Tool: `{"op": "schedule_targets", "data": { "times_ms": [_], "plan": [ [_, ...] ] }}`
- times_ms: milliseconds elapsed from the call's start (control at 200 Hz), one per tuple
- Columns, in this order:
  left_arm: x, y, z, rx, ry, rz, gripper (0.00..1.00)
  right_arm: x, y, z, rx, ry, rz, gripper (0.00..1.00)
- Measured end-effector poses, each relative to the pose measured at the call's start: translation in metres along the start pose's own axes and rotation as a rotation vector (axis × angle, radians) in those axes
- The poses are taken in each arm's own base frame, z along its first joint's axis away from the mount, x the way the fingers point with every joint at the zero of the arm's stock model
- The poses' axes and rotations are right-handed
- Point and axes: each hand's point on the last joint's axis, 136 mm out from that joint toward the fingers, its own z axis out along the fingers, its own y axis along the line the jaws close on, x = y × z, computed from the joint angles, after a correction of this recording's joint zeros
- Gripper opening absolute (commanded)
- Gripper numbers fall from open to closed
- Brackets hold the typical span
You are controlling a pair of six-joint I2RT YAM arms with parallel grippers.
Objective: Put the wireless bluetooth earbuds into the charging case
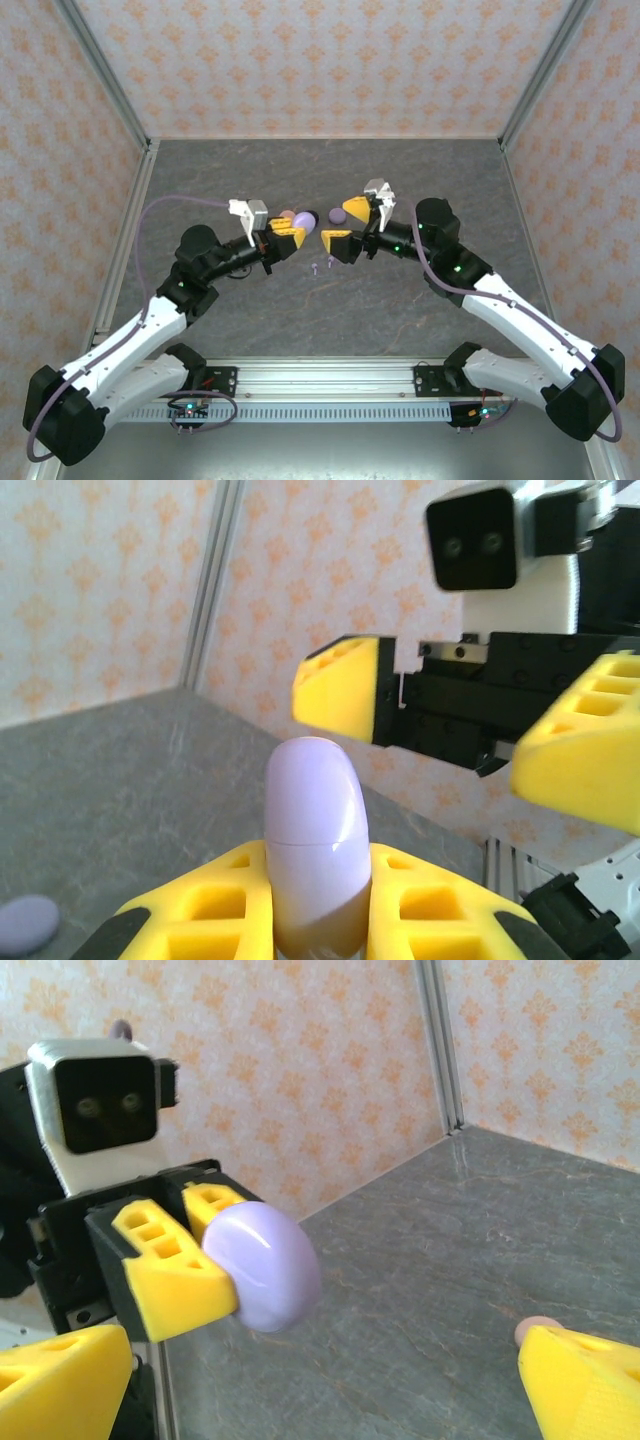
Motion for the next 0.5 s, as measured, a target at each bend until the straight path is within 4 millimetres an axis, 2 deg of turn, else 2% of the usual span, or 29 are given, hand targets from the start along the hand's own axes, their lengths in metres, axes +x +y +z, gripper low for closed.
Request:
{"op": "schedule_targets", "data": {
  "times_ms": [240,500],
  "plan": [
    [-0.003,-0.019,0.002,0.055,-0.014,0.07,0.0,-0.002,-0.006,0.009,0.009,-0.002,0.05,0.99],
    [-0.003,-0.016,0.003,0.038,-0.02,0.095,0.0,-0.004,-0.012,0.019,0.02,0.009,0.061,0.99]
  ]
}}
